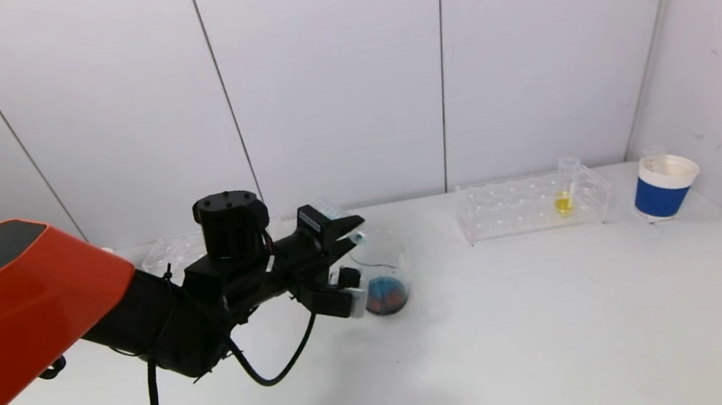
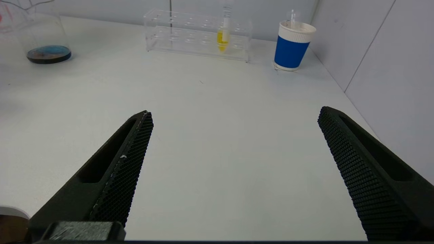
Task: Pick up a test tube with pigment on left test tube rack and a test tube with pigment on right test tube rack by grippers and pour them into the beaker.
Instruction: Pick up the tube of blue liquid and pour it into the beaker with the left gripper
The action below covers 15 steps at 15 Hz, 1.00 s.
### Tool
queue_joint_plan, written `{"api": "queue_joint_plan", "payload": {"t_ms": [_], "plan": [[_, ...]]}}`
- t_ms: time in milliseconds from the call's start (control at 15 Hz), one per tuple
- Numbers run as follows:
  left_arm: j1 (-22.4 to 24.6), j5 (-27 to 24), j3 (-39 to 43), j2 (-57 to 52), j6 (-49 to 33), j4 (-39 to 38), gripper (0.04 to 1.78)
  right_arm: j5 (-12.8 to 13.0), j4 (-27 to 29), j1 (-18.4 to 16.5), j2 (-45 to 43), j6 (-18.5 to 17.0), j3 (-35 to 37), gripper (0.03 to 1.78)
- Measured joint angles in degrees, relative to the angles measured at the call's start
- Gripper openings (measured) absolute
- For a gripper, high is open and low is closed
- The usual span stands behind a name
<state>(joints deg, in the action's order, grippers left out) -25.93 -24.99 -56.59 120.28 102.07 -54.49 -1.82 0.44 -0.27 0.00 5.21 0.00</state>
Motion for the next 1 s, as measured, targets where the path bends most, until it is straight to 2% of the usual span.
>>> {"api": "queue_joint_plan", "payload": {"t_ms": [1000], "plan": [[-0.6, 2.7, 0.1, -0.6, 3.4, 0.0, 0.42, 0.0, 0.0, 0.0, 0.0, 0.0, 0.0, 1.77]]}}
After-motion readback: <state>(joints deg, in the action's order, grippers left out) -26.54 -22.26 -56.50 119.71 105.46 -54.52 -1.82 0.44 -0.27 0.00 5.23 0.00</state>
